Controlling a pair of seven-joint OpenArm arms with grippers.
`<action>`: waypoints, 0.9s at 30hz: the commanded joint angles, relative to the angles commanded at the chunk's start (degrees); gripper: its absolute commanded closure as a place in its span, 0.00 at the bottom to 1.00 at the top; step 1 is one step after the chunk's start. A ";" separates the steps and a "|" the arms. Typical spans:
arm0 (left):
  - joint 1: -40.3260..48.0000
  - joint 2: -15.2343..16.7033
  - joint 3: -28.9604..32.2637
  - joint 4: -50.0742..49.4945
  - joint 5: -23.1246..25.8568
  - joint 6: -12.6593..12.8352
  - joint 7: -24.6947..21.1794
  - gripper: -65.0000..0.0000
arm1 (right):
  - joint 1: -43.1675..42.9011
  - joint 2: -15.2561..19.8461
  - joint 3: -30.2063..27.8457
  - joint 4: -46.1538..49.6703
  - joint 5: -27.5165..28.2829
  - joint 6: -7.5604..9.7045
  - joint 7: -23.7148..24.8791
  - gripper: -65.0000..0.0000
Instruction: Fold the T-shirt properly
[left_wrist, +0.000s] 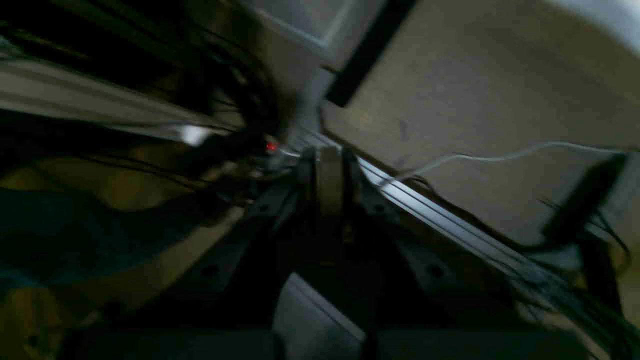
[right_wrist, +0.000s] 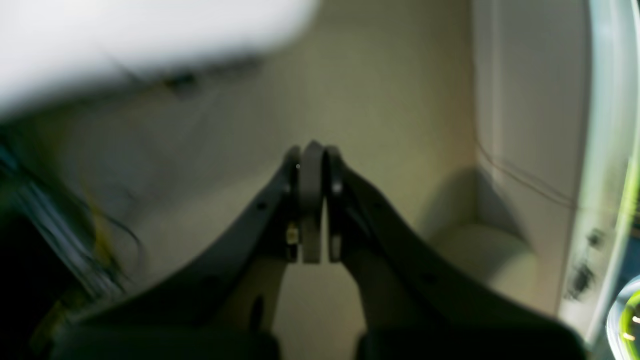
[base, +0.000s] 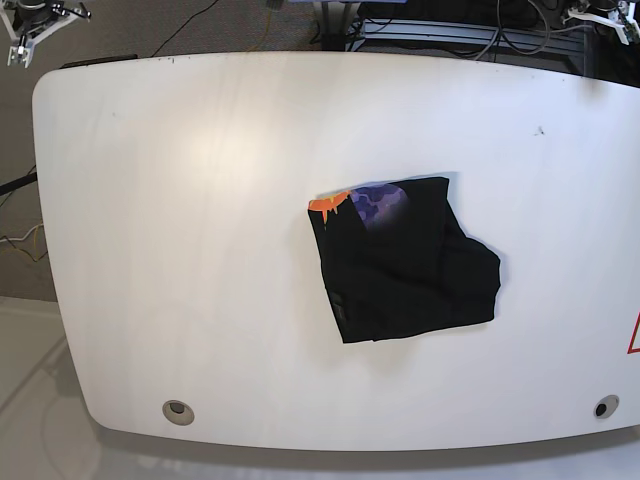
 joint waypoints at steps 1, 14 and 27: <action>-0.09 0.26 0.00 -1.32 1.05 0.00 -1.14 1.00 | 1.14 -0.44 0.09 -3.25 -2.29 1.14 1.23 1.00; -2.81 -0.09 0.00 -18.29 17.67 0.00 -12.40 1.00 | 11.43 -0.26 0.09 -46.15 -20.92 7.38 19.78 1.00; -3.08 -8.44 0.00 -52.40 40.44 12.88 -27.34 1.00 | 23.82 5.71 -0.44 -85.01 -29.36 6.95 39.65 1.00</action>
